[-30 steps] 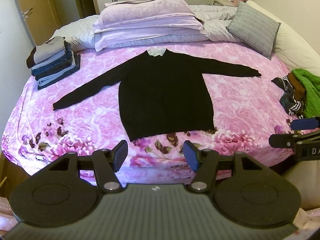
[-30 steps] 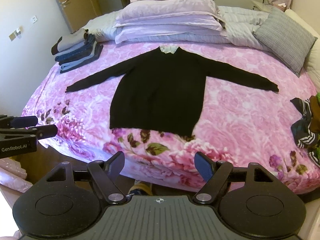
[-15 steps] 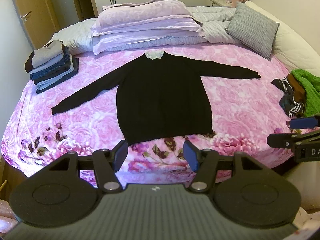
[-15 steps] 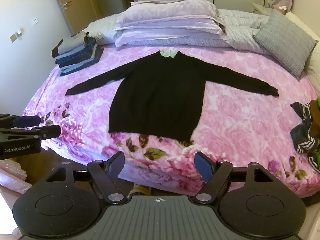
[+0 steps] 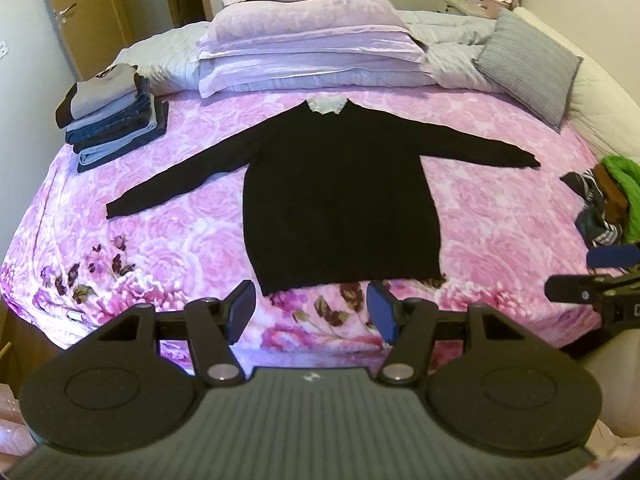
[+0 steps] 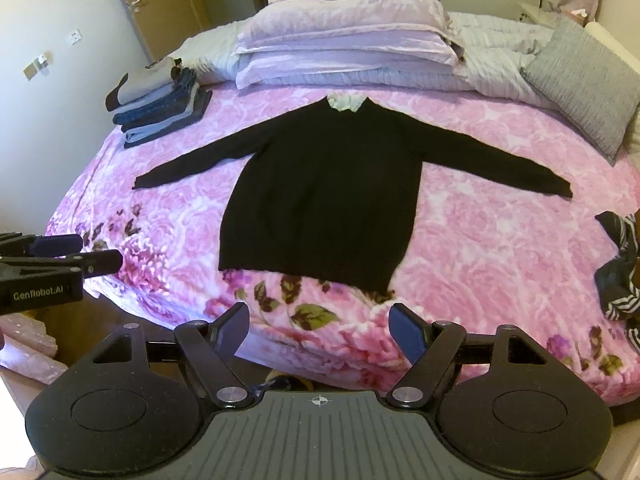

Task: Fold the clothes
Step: 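Grasp the sleeve cuff nearest the left gripper and fold it across the body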

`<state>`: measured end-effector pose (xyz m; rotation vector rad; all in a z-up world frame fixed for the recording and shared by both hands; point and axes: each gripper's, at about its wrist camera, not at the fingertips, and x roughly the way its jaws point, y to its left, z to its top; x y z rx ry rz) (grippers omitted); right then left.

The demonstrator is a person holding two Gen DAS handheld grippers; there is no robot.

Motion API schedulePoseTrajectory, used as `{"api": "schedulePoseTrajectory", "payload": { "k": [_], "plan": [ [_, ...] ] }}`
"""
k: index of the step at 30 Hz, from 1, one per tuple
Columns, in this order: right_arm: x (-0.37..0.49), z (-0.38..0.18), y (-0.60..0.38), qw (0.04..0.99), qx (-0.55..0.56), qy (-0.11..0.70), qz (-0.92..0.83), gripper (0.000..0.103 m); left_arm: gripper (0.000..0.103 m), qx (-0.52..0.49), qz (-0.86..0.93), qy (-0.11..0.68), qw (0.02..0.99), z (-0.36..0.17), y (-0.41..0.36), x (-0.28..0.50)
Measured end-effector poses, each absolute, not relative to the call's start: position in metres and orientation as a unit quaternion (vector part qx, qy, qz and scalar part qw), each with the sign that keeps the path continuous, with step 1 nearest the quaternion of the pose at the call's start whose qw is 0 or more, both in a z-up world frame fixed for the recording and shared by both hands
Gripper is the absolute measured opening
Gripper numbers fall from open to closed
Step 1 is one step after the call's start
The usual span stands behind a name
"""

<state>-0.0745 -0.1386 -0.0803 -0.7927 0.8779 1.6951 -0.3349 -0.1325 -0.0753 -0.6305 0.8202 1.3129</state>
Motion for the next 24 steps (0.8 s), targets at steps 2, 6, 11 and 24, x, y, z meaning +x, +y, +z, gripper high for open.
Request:
{"api": "schedulePoseTrajectory", "payload": {
  "k": [2, 6, 11, 24],
  "plan": [
    [-0.073, -0.086, -0.126, 0.512, -0.329, 0.374, 0.7, 0.074, 0.057, -0.286, 0.586, 0.361, 0.666, -0.08, -0.117, -0.341],
    [-0.068, -0.096, -0.093, 0.52, -0.323, 0.391, 0.687, 0.074, 0.057, -0.302, 0.598, 0.352, 0.654, -0.094, -0.076, -0.361],
    [-0.058, -0.108, -0.037, 0.545, -0.297, 0.417, 0.664, 0.074, 0.057, -0.342, 0.61, 0.335, 0.631, -0.12, -0.01, -0.4],
    [-0.046, -0.152, 0.145, 0.626, -0.223, 0.479, 0.573, 0.074, 0.056, -0.485, 0.652, 0.187, 0.551, -0.24, 0.162, -0.563]
  ]
}}
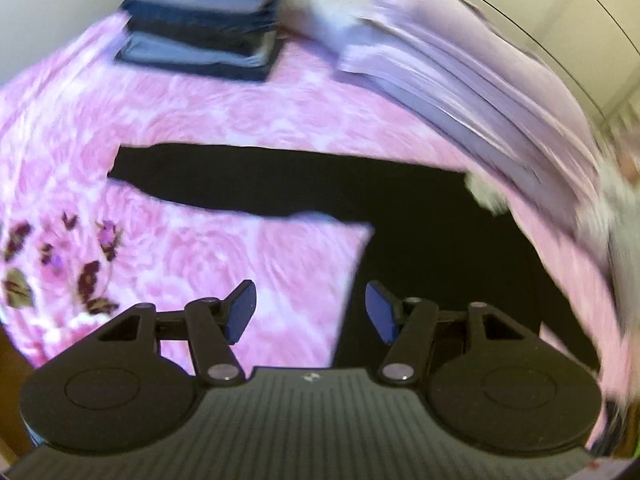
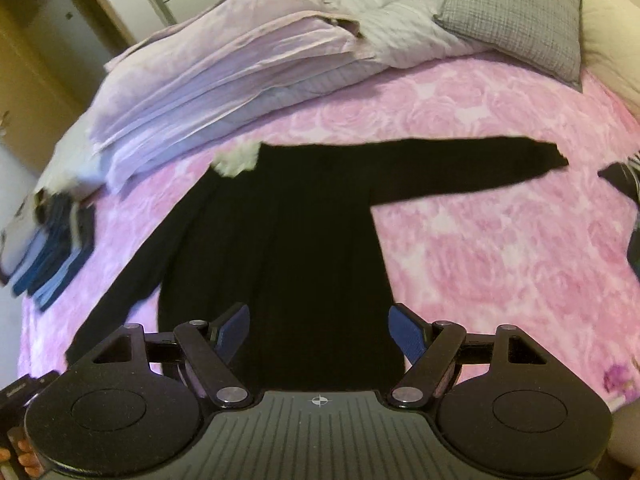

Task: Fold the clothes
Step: 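Grasp the sleeve cuff nearest the left gripper and fold it across the body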

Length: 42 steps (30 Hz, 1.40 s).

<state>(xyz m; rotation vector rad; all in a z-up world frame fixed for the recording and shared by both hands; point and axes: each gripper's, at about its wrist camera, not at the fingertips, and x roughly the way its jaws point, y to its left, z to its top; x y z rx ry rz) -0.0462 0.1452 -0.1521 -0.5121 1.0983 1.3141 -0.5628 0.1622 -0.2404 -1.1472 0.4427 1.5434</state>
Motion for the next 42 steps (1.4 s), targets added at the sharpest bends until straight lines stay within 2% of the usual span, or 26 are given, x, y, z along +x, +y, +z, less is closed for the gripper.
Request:
{"api": "schedulePoseTrajectory", "payload": {
  "k": [8, 13, 17, 21, 25, 26, 28, 33, 38, 42],
  "plan": [
    [-0.054, -0.206, 0.203, 0.657, -0.246, 0.467, 0.539, 0.074, 0.044, -0.564, 0.691, 0.046, 0.451, -0.338, 0.221, -0.668],
    [-0.063, -0.248, 0.222, 0.645, -0.278, 0.487, 0.519, 0.074, 0.043, -0.586, 0.714, -0.029, 0.383, -0.38, 0.226, -0.707],
    [-0.074, -0.266, 0.231, 0.633, -0.306, 0.477, 0.527, 0.074, 0.032, -0.592, 0.719, -0.075, 0.356, -0.403, 0.227, -0.725],
    [-0.081, -0.284, 0.241, 0.62, -0.34, 0.458, 0.539, 0.074, 0.019, -0.586, 0.732, -0.077, 0.338, -0.421, 0.228, -0.732],
    [-0.076, -0.303, 0.254, 0.618, -0.348, 0.451, 0.542, 0.074, 0.016, -0.571, 0.742, -0.086, 0.34, -0.427, 0.227, -0.731],
    [-0.072, -0.306, 0.257, 0.617, -0.347, 0.451, 0.544, 0.074, 0.012, -0.567, 0.745, -0.088, 0.341, -0.427, 0.229, -0.731],
    [-0.065, -0.311, 0.261, 0.618, -0.344, 0.45, 0.546, 0.074, 0.006, -0.557, 0.753, -0.077, 0.343, -0.424, 0.234, -0.728],
    [-0.041, -0.315, 0.264, 0.623, -0.339, 0.437, 0.553, 0.074, 0.004, -0.472, 0.782, -0.017, 0.407, -0.373, 0.261, -0.688],
    [0.0, -0.312, 0.259, 0.64, -0.322, 0.438, 0.543, 0.074, 0.004, -0.335, 0.746, 0.04, 0.574, -0.287, 0.303, -0.575],
    [0.032, -0.305, 0.255, 0.656, -0.303, 0.445, 0.528, 0.074, 0.004, -0.231, 0.653, 0.065, 0.718, -0.237, 0.311, -0.45]
  ]
}}
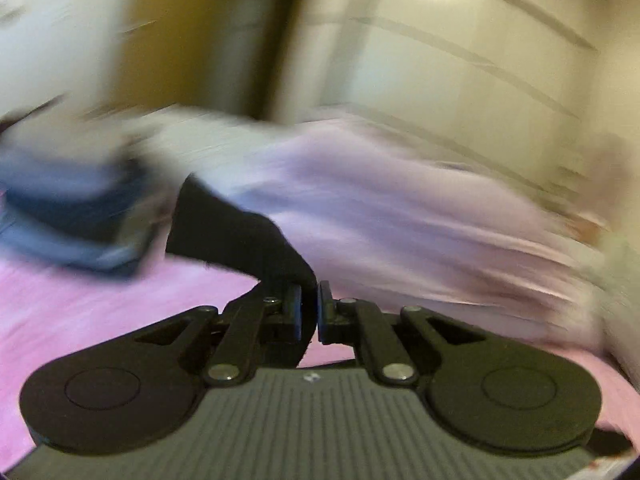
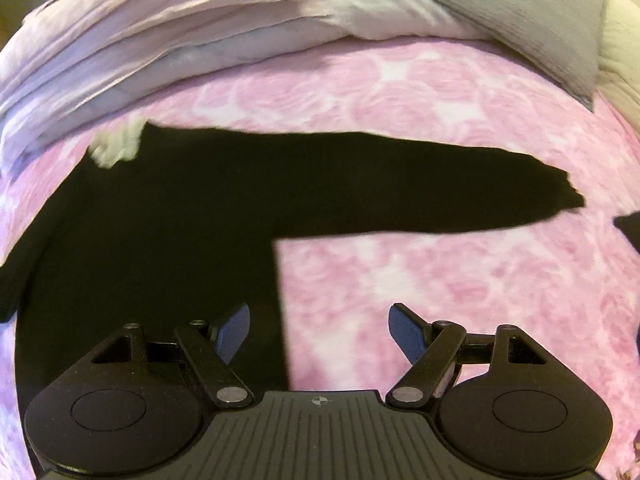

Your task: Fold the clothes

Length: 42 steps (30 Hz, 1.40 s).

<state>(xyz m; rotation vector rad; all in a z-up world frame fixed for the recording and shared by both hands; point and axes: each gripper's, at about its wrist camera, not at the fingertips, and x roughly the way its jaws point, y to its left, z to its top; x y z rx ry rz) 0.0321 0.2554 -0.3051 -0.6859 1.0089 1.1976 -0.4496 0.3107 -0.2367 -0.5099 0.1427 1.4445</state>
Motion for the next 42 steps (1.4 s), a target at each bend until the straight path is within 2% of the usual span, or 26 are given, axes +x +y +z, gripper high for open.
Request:
{"api": "schedulePoseTrajectory", "payload": {
  "k": [1, 3, 4, 5, 8, 12, 19, 21, 23, 27, 30, 34, 37, 42],
  "plan": [
    [0.039, -0.304, 0.254, 0.66, -0.298, 0.446, 0.526, 0.074, 0.005, -0.216, 0.619, 0.062, 0.753, -0.231, 0.308, -0.419],
    [0.052, -0.302, 0.251, 0.666, -0.29, 0.448, 0.521, 0.074, 0.016, -0.208, 0.546, 0.074, 0.808, -0.234, 0.303, -0.363],
    [0.058, -0.303, 0.25, 0.668, -0.288, 0.451, 0.518, 0.074, 0.027, -0.213, 0.517, 0.091, 0.824, -0.244, 0.301, -0.336],
    [0.063, -0.304, 0.249, 0.668, -0.286, 0.455, 0.515, 0.074, 0.034, -0.219, 0.505, 0.11, 0.827, -0.257, 0.3, -0.318],
    [0.068, -0.311, 0.246, 0.665, -0.288, 0.463, 0.51, 0.074, 0.033, -0.261, 0.493, 0.204, 0.804, -0.315, 0.299, -0.287],
    [0.072, -0.325, 0.242, 0.656, -0.288, 0.473, 0.513, 0.074, 0.032, -0.273, 0.535, 0.292, 0.744, -0.367, 0.295, -0.309],
    [0.06, -0.353, 0.266, 0.618, -0.184, 0.515, 0.564, 0.073, 0.031, -0.182, 0.58, 0.391, 0.691, -0.393, 0.304, -0.369],
    [0.053, -0.363, 0.282, 0.609, -0.151, 0.53, 0.57, 0.068, 0.031, -0.162, 0.581, 0.408, 0.685, -0.399, 0.313, -0.376],
    [0.051, -0.37, 0.294, 0.613, -0.13, 0.542, 0.56, 0.063, 0.031, -0.16, 0.582, 0.411, 0.683, -0.401, 0.318, -0.386],
    [0.079, -0.383, 0.291, 0.646, -0.081, 0.558, 0.514, 0.063, 0.032, -0.225, 0.599, 0.38, 0.668, -0.397, 0.329, -0.407],
    [0.129, -0.391, 0.275, 0.692, -0.047, 0.559, 0.455, 0.063, 0.032, -0.286, 0.605, 0.353, 0.654, -0.393, 0.332, -0.422],
    [0.209, -0.396, 0.243, 0.743, 0.051, 0.552, 0.374, 0.063, 0.033, -0.345, 0.594, 0.32, 0.652, -0.385, 0.33, -0.424],
    [0.256, -0.405, 0.225, 0.753, 0.124, 0.553, 0.336, 0.063, 0.033, -0.393, 0.582, 0.293, 0.649, -0.384, 0.334, -0.419],
    [0.297, -0.424, 0.224, 0.741, 0.18, 0.556, 0.331, 0.061, 0.033, -0.457, 0.573, 0.247, 0.634, -0.388, 0.338, -0.414]
  ]
}}
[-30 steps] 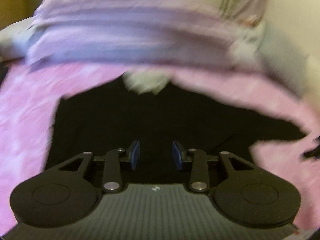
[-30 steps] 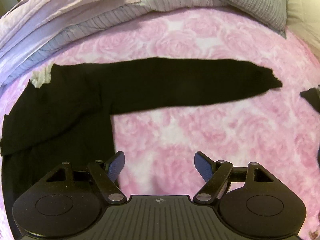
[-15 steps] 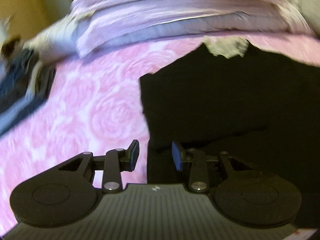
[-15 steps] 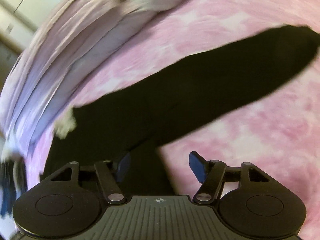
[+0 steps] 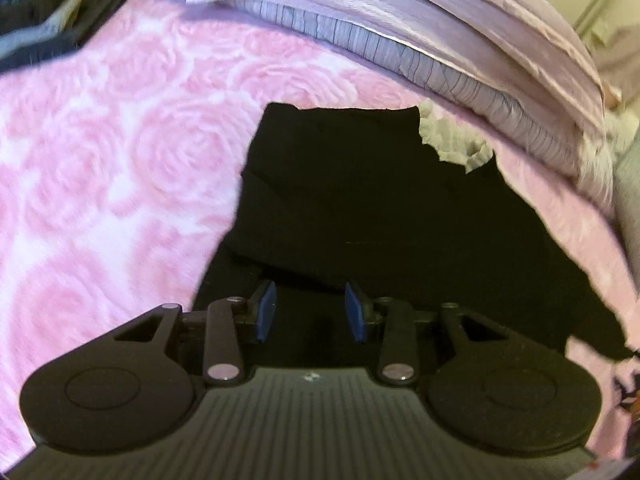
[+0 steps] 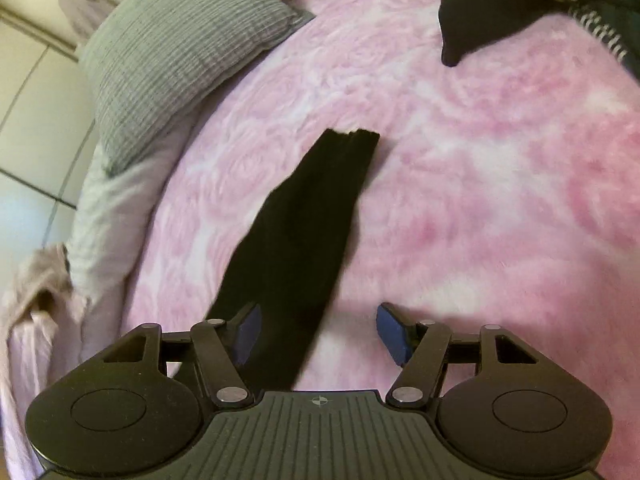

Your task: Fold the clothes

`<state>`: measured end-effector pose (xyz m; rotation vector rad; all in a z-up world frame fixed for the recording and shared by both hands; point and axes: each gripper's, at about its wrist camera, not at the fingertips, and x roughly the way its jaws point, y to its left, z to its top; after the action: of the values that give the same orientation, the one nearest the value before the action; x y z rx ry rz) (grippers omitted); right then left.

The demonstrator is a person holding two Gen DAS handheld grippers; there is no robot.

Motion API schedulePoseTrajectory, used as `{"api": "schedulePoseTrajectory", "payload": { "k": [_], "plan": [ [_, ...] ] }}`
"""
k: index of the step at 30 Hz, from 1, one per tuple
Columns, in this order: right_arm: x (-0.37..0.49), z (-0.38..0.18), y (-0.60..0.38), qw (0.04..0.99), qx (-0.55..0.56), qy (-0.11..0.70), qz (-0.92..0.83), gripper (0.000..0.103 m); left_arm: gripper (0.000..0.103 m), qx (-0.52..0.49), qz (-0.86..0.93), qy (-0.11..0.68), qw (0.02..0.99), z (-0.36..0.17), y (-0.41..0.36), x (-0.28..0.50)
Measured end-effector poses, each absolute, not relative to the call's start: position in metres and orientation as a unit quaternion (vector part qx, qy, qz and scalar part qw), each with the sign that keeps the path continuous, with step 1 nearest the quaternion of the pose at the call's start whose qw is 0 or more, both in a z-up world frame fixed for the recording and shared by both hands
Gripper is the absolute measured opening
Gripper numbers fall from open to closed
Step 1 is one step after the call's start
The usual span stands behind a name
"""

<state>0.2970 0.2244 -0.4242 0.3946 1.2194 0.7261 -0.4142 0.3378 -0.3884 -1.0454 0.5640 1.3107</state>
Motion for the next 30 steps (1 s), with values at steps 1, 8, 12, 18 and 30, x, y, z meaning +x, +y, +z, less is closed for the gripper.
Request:
{"api": "schedulePoseTrajectory", "payload": {
  "k": [1, 8, 12, 18, 30],
  "plan": [
    [0.301, -0.427, 0.227, 0.739, 0.184, 0.556, 0.334, 0.061, 0.033, -0.465, 0.572, 0.242, 0.631, -0.389, 0.337, -0.413],
    [0.306, -0.431, 0.26, 0.752, 0.132, 0.535, 0.361, 0.0, 0.033, -0.491, 0.566, 0.236, 0.618, -0.395, 0.327, -0.406],
    [0.263, -0.386, 0.293, 0.802, 0.013, 0.451, 0.392, 0.0, 0.033, -0.498, 0.568, 0.227, 0.614, -0.393, 0.319, -0.413],
    [0.078, -0.291, 0.344, 0.752, -0.172, 0.235, 0.591, 0.0, 0.033, -0.512, 0.57, 0.215, 0.606, -0.393, 0.31, -0.429],
    [-0.245, -0.357, 0.279, 0.441, -0.419, 0.017, 0.793, 0.052, 0.033, -0.534, 0.574, 0.205, 0.586, -0.399, 0.299, -0.468]
  ]
}}
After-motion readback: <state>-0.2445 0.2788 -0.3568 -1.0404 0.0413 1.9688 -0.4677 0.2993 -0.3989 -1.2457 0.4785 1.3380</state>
